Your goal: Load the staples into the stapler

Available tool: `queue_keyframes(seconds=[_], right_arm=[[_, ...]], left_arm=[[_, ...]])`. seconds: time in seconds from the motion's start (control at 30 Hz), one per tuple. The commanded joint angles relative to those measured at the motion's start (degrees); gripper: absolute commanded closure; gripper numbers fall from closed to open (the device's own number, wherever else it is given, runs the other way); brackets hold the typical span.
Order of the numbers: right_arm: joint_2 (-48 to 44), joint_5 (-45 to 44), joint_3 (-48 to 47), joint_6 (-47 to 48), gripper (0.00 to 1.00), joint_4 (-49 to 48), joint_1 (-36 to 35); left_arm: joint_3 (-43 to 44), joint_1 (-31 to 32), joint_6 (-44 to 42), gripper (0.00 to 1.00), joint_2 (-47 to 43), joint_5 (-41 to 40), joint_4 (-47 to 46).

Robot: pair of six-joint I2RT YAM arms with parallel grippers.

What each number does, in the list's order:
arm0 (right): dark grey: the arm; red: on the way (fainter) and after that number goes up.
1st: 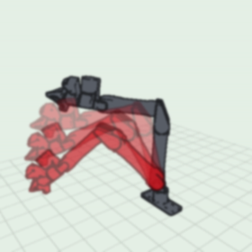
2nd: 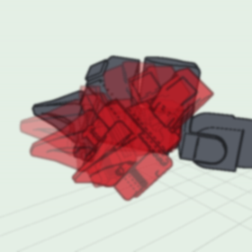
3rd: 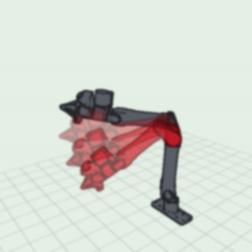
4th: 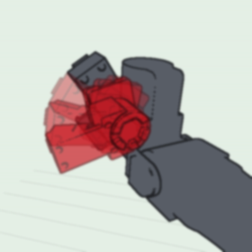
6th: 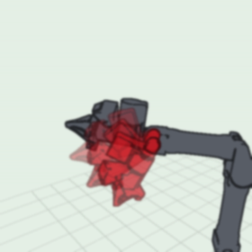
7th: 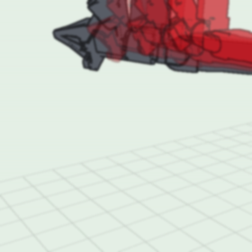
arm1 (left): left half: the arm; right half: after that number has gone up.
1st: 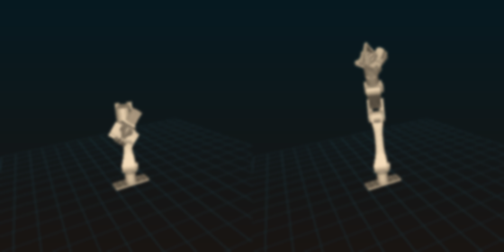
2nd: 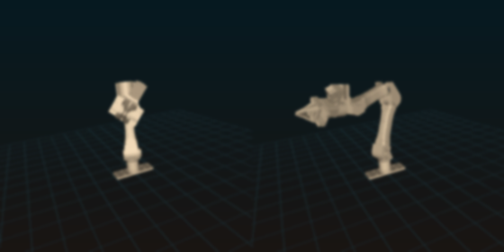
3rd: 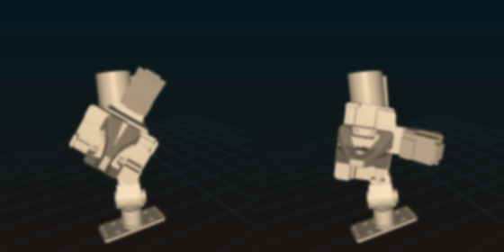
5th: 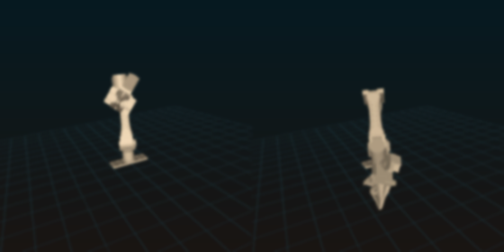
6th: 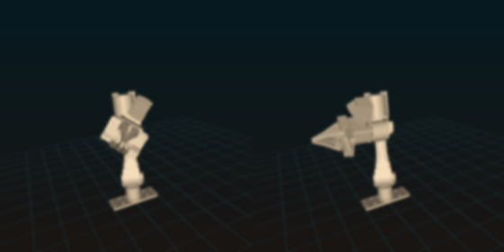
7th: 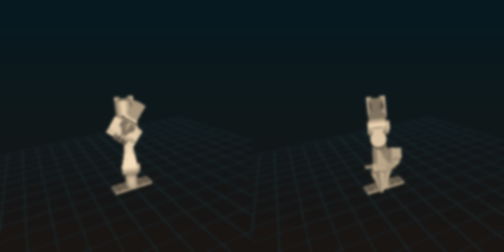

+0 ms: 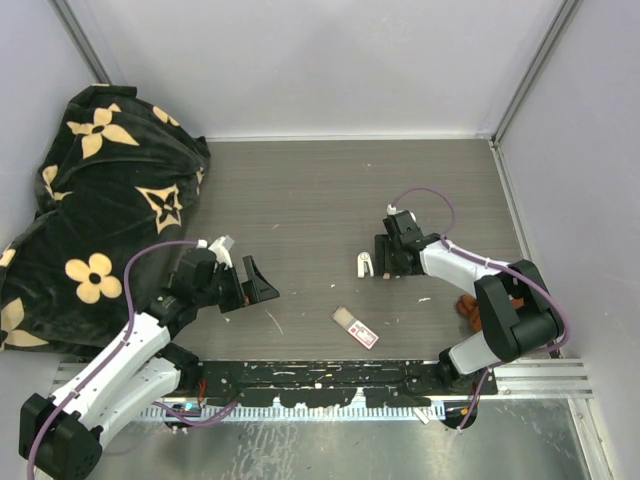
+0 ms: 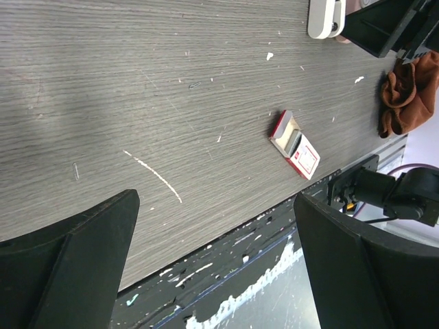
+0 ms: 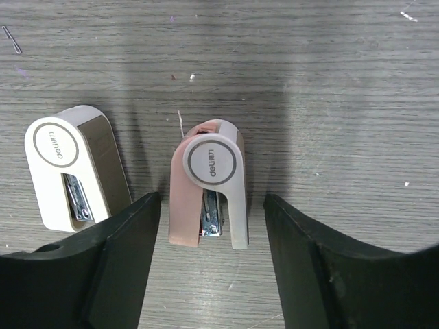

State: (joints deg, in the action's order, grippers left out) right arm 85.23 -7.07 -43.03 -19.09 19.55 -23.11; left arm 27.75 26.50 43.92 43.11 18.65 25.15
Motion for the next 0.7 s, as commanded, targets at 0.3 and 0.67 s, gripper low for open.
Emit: queue_keyframes(seconds=[0.3,0.67], right_arm=[[-11.5,-3.1,-2.5,2.7,0.11,2.4,0.5],[-13.8,5.5,-8.8,7.0,0.00,-3.8,5.1]], left_arm=[[8.6,-0.4,-7.1,0.02,1.0,-7.1,4.3],[23.2,-3.1,-20.8,0.02,17.4,-18.8,1.0]])
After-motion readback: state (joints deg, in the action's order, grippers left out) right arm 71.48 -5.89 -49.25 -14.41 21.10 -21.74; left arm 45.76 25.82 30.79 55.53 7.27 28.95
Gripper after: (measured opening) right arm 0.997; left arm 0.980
